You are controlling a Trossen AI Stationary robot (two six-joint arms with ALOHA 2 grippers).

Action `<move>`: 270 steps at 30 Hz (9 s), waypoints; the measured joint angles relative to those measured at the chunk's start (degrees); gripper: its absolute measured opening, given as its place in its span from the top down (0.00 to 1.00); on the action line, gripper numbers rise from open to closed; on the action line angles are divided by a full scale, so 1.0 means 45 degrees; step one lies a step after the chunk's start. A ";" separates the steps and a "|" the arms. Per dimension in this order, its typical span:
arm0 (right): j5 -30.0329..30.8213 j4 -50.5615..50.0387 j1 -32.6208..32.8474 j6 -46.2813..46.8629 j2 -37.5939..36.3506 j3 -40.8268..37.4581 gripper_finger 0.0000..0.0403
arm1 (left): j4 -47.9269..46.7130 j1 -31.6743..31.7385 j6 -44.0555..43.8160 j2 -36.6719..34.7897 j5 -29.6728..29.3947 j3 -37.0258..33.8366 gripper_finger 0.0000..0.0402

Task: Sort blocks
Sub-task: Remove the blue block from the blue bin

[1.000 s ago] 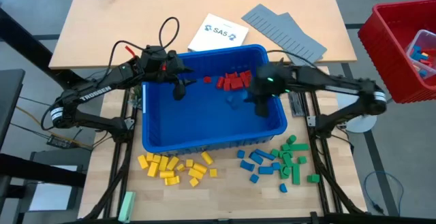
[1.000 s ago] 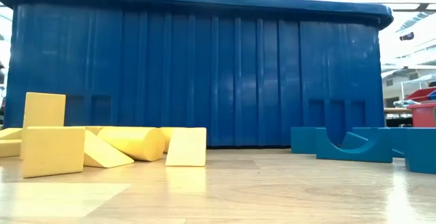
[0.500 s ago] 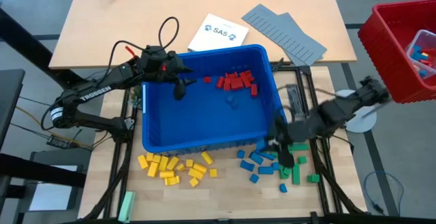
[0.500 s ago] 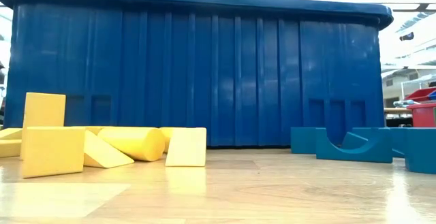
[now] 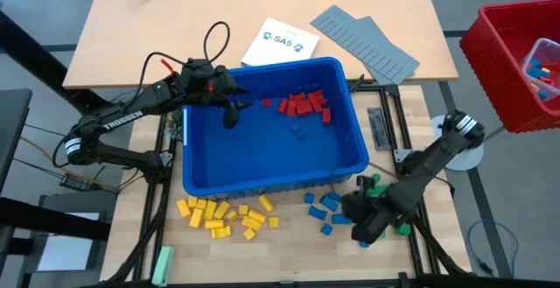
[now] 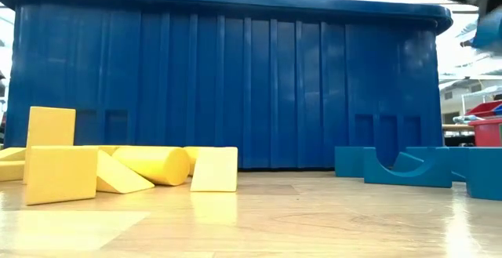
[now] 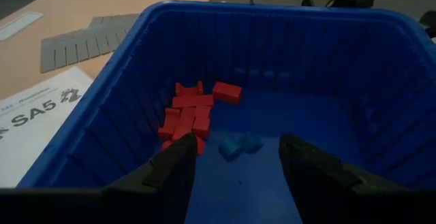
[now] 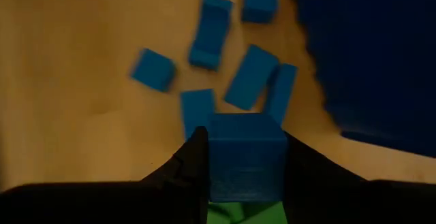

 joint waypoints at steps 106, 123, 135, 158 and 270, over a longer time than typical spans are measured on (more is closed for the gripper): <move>-0.5047 0.6210 -1.4666 -1.0055 0.4266 0.2295 0.73 | 0.0627 -0.0010 -0.0715 0.0593 -0.0204 0.0005 0.46; -0.4999 0.3469 -0.9430 -0.6926 -0.2791 0.2295 0.71 | 0.0642 -0.0010 -0.1734 0.0593 -0.0229 0.0005 0.46; -0.3411 0.0785 -0.3322 -0.1807 -0.3332 0.2294 0.71 | 0.1099 -0.0010 -0.2740 0.0593 -0.0279 0.0005 0.46; -0.0092 0.2684 -0.0370 0.3328 -0.1769 -0.3849 0.71 | 0.2001 -0.0010 -0.2948 0.0612 -0.0287 0.0005 0.46; -0.5147 0.2589 -1.5010 -0.9586 0.7611 0.4185 0.71 | -0.0334 0.0466 0.1533 0.2089 -0.2525 0.0000 0.46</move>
